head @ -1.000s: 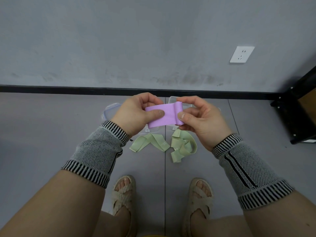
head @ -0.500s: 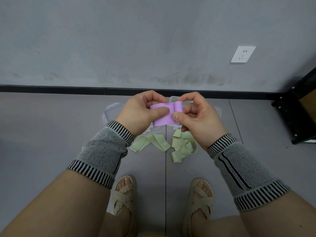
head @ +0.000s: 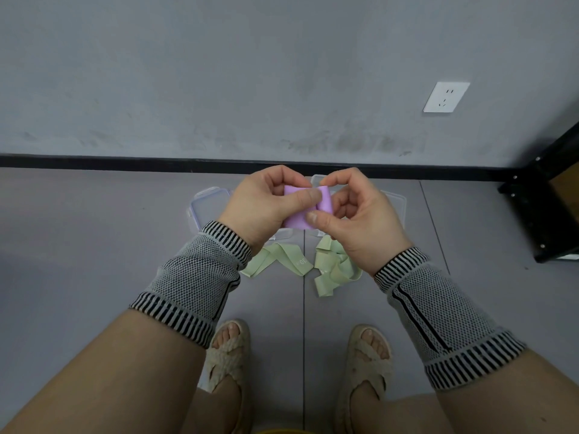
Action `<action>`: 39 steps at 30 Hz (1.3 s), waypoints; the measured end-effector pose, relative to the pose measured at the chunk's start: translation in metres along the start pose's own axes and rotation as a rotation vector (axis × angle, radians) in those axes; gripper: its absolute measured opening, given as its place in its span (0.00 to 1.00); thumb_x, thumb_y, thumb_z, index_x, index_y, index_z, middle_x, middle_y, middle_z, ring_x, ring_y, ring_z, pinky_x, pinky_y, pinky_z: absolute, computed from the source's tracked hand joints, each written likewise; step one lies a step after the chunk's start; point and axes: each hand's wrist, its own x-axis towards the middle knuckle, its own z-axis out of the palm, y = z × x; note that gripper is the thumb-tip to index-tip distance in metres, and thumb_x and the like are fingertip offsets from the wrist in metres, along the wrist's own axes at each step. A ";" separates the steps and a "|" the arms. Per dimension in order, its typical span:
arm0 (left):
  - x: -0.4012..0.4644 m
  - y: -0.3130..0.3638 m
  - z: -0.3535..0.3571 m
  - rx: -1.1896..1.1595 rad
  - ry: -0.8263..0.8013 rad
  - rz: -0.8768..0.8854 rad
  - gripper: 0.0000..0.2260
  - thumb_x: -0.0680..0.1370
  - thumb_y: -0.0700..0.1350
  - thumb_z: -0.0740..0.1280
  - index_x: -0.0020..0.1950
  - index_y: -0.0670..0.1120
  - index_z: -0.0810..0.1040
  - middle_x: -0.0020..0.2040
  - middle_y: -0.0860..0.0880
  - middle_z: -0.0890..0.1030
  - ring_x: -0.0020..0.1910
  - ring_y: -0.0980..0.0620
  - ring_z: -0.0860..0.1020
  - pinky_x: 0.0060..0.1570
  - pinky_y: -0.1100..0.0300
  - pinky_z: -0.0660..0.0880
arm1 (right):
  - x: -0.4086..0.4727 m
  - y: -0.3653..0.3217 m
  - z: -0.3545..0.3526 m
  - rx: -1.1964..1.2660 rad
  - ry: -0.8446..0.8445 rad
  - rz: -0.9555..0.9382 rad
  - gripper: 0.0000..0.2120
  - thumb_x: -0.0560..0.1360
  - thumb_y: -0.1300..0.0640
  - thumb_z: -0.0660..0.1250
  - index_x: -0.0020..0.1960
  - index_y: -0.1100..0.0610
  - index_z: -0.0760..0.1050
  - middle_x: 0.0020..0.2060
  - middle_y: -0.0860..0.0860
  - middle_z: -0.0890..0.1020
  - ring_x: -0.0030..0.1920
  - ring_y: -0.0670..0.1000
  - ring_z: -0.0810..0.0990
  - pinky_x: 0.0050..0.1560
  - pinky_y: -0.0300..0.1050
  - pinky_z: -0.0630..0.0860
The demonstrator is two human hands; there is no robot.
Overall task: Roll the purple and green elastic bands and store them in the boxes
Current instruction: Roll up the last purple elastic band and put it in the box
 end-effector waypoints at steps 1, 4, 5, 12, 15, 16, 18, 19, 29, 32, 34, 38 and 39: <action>0.000 0.000 0.001 0.021 0.012 -0.002 0.07 0.70 0.37 0.73 0.40 0.44 0.76 0.31 0.50 0.80 0.31 0.53 0.78 0.33 0.60 0.77 | -0.001 -0.001 0.001 -0.011 -0.002 -0.007 0.17 0.67 0.60 0.76 0.48 0.46 0.73 0.34 0.55 0.76 0.33 0.49 0.74 0.38 0.47 0.76; 0.000 -0.001 0.002 0.046 0.017 -0.018 0.07 0.70 0.38 0.73 0.41 0.44 0.76 0.32 0.48 0.80 0.30 0.53 0.78 0.30 0.62 0.74 | -0.002 -0.002 0.004 -0.043 -0.016 -0.013 0.18 0.65 0.57 0.77 0.47 0.44 0.73 0.35 0.54 0.76 0.35 0.49 0.75 0.39 0.45 0.77; 0.000 -0.001 0.001 0.041 0.018 -0.025 0.07 0.70 0.38 0.73 0.41 0.44 0.76 0.32 0.49 0.80 0.30 0.54 0.78 0.30 0.62 0.74 | -0.002 -0.003 0.004 -0.038 -0.026 -0.009 0.19 0.65 0.57 0.78 0.49 0.43 0.73 0.35 0.54 0.76 0.35 0.48 0.75 0.39 0.44 0.77; 0.001 -0.004 -0.005 0.070 0.037 -0.006 0.06 0.71 0.37 0.73 0.40 0.45 0.76 0.36 0.47 0.80 0.38 0.49 0.79 0.40 0.56 0.77 | 0.000 -0.003 -0.008 0.163 -0.100 0.097 0.24 0.72 0.62 0.70 0.63 0.44 0.69 0.42 0.50 0.81 0.38 0.46 0.81 0.42 0.41 0.79; 0.001 -0.005 -0.003 0.096 0.027 0.002 0.07 0.71 0.37 0.73 0.42 0.45 0.77 0.38 0.44 0.81 0.39 0.47 0.80 0.41 0.53 0.79 | -0.001 -0.002 -0.003 0.112 -0.126 0.084 0.21 0.72 0.66 0.70 0.58 0.46 0.74 0.43 0.51 0.82 0.39 0.49 0.81 0.42 0.42 0.80; 0.001 -0.005 -0.002 0.080 0.031 -0.003 0.07 0.71 0.37 0.73 0.43 0.46 0.77 0.39 0.44 0.81 0.39 0.46 0.80 0.41 0.52 0.79 | 0.000 -0.002 -0.003 0.145 -0.112 0.097 0.19 0.72 0.68 0.69 0.56 0.47 0.75 0.42 0.51 0.83 0.39 0.49 0.81 0.41 0.42 0.80; 0.000 -0.003 -0.001 0.009 0.029 -0.038 0.09 0.72 0.35 0.71 0.47 0.47 0.77 0.40 0.44 0.81 0.39 0.46 0.80 0.42 0.51 0.80 | 0.002 -0.001 -0.007 0.251 -0.081 0.134 0.18 0.73 0.70 0.67 0.53 0.49 0.76 0.40 0.49 0.83 0.38 0.48 0.82 0.39 0.40 0.80; 0.000 -0.002 -0.002 -0.016 0.023 -0.055 0.10 0.73 0.34 0.69 0.48 0.47 0.76 0.40 0.44 0.81 0.38 0.47 0.80 0.41 0.52 0.80 | 0.003 -0.001 -0.010 0.296 -0.073 0.150 0.17 0.73 0.70 0.66 0.53 0.49 0.76 0.38 0.48 0.83 0.37 0.47 0.81 0.39 0.39 0.79; 0.001 0.004 -0.010 -0.045 0.026 -0.079 0.12 0.72 0.31 0.69 0.49 0.47 0.76 0.34 0.48 0.81 0.32 0.54 0.80 0.35 0.60 0.80 | 0.003 -0.003 -0.024 0.610 -0.130 0.241 0.13 0.73 0.70 0.62 0.53 0.57 0.76 0.37 0.52 0.83 0.36 0.49 0.82 0.38 0.39 0.80; 0.001 0.004 -0.007 -0.023 0.020 -0.059 0.12 0.72 0.31 0.68 0.49 0.47 0.76 0.32 0.50 0.81 0.32 0.54 0.79 0.37 0.57 0.80 | 0.003 -0.002 -0.023 0.560 -0.096 0.230 0.12 0.74 0.70 0.64 0.52 0.56 0.75 0.34 0.51 0.82 0.35 0.49 0.81 0.36 0.39 0.79; 0.001 0.004 -0.006 -0.012 0.013 -0.045 0.13 0.72 0.31 0.69 0.49 0.47 0.76 0.32 0.49 0.81 0.33 0.52 0.79 0.39 0.55 0.80 | 0.003 -0.002 -0.021 0.513 -0.077 0.217 0.11 0.73 0.70 0.65 0.50 0.56 0.75 0.32 0.51 0.81 0.34 0.48 0.79 0.34 0.39 0.78; 0.000 0.005 -0.004 -0.012 0.009 -0.040 0.12 0.72 0.31 0.69 0.48 0.47 0.76 0.34 0.47 0.80 0.33 0.52 0.80 0.37 0.55 0.80 | 0.004 -0.002 -0.017 0.433 -0.054 0.206 0.13 0.72 0.69 0.68 0.50 0.54 0.74 0.30 0.48 0.80 0.32 0.46 0.78 0.31 0.38 0.75; -0.001 0.006 -0.003 -0.016 0.010 -0.041 0.12 0.72 0.31 0.68 0.48 0.47 0.76 0.34 0.47 0.80 0.33 0.52 0.80 0.37 0.56 0.80 | 0.004 -0.002 -0.016 0.426 -0.050 0.206 0.13 0.72 0.69 0.68 0.49 0.54 0.73 0.30 0.48 0.80 0.32 0.46 0.78 0.30 0.38 0.75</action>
